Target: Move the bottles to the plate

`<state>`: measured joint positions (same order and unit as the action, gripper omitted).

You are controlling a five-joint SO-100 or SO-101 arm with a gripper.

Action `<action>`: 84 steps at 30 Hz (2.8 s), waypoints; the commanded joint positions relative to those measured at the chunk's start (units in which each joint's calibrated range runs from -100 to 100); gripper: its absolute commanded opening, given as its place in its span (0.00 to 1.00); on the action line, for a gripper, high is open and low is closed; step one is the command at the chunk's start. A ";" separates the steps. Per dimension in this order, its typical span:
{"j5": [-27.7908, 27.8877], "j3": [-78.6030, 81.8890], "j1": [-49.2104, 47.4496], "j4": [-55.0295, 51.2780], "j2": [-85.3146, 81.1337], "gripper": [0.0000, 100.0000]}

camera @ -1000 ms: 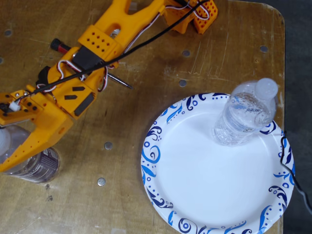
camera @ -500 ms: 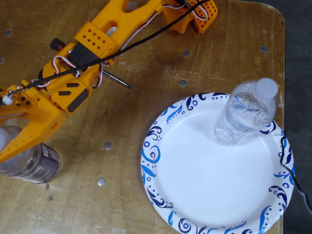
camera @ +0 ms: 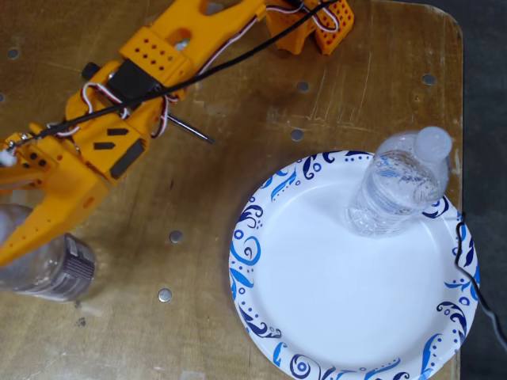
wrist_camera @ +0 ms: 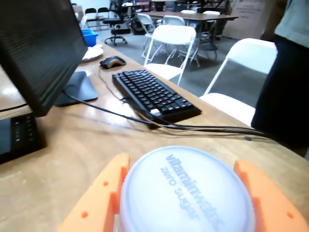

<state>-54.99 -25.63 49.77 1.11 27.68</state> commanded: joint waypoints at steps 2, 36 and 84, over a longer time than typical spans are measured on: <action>-1.77 -4.10 -5.73 -8.77 -11.66 0.17; -3.12 72.21 -32.47 9.95 -61.83 0.17; -2.65 76.08 -40.23 27.53 -48.09 0.18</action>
<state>-57.54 52.52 9.02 28.00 -20.05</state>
